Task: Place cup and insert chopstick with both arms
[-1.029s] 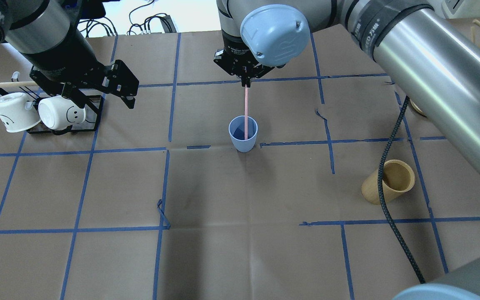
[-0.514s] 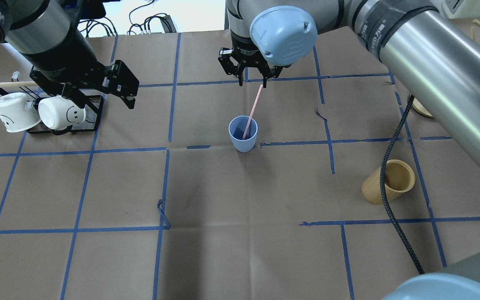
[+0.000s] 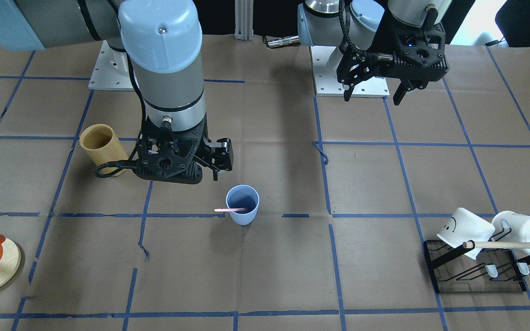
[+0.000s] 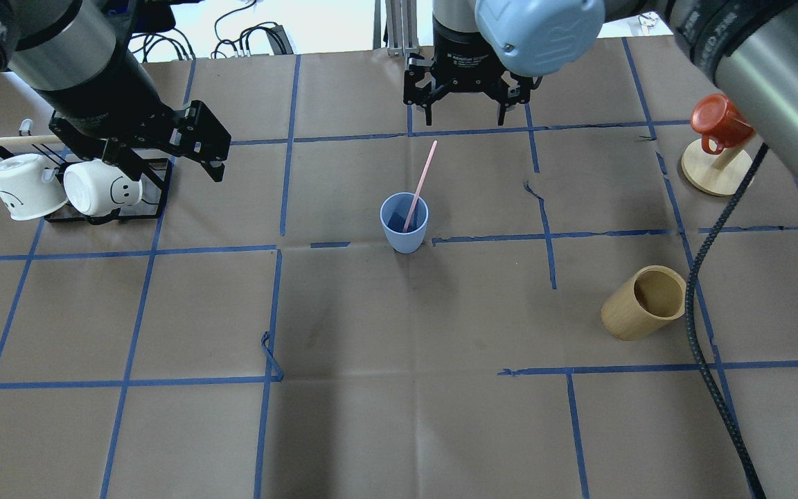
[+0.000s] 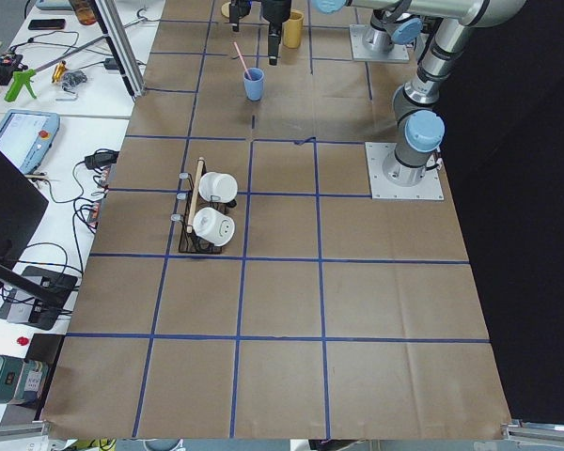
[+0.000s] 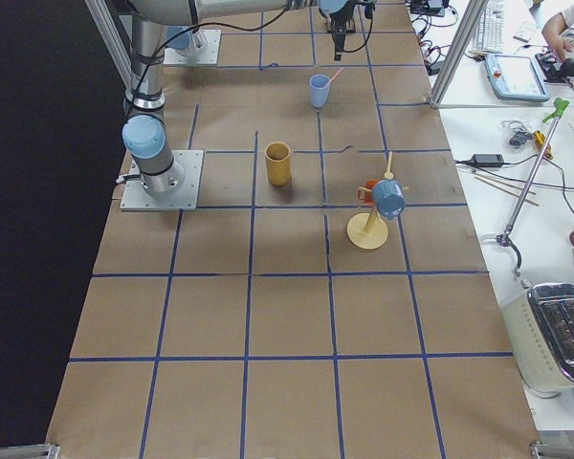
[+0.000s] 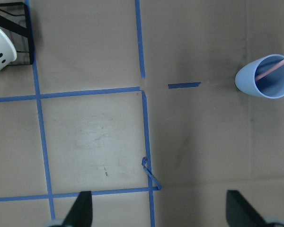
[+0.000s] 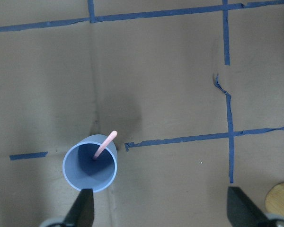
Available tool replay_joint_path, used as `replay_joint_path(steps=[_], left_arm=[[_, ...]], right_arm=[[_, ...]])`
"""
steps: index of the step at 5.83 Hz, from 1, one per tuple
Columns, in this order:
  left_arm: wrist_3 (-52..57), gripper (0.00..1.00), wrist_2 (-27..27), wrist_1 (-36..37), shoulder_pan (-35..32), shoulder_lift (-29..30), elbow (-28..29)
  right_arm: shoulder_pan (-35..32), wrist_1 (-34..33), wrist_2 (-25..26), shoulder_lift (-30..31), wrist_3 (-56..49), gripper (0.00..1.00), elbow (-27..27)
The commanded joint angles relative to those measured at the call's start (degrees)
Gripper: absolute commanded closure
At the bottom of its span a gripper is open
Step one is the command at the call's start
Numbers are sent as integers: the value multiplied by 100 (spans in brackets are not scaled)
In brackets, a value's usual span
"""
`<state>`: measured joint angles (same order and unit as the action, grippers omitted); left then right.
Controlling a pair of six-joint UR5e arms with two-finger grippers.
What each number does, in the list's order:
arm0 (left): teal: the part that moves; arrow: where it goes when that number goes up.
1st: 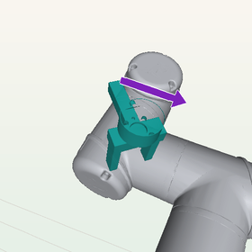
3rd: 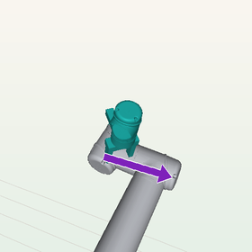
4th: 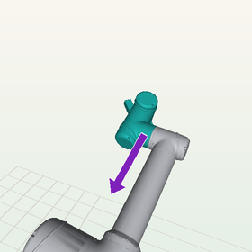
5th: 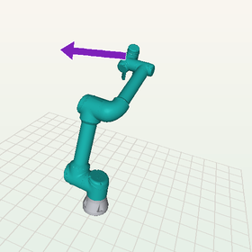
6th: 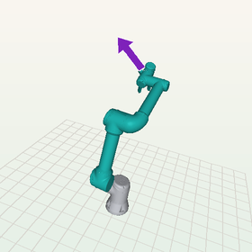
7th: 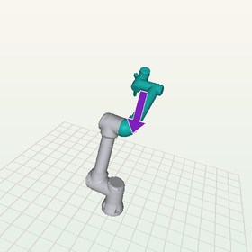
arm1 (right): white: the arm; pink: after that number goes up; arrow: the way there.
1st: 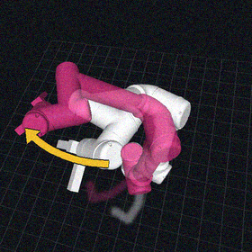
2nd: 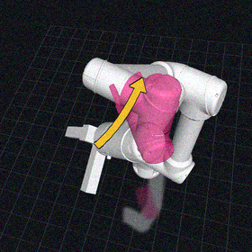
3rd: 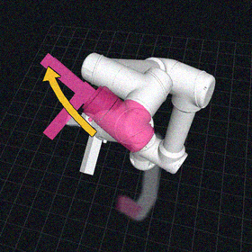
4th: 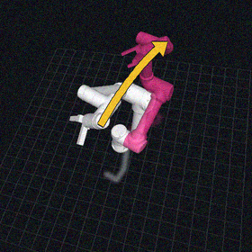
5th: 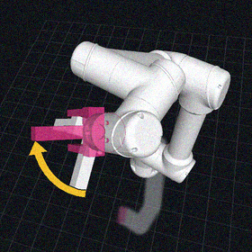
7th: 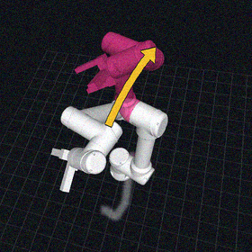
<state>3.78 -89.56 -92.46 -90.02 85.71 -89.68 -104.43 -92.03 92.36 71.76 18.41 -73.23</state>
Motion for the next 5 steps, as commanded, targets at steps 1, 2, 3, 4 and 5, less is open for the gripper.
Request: replay_joint_path(steps=[1, 2, 3, 4, 5], left_arm=[[0, 2, 9, 0, 2, -10, -32], [0, 2, 9, 0, 2, -19, -32], [0, 2, 0, 0, 2, -19, -32], [9, 2, 0, 0, 2, -19, -32], [0, 2, 0, 0, 2, -19, -32]], right_arm=[[647, 150, 2, 956, -808, 0, -853], [1069, 98, 19, 1537, -1352, 0, -1503], [1317, 10, -7, 1960, -1514, 0, -1979], [1354, -69, 2, 2017, -1507, 0, -2080], [1372, -79, 2, 2026, -1507, 0, -2064]])
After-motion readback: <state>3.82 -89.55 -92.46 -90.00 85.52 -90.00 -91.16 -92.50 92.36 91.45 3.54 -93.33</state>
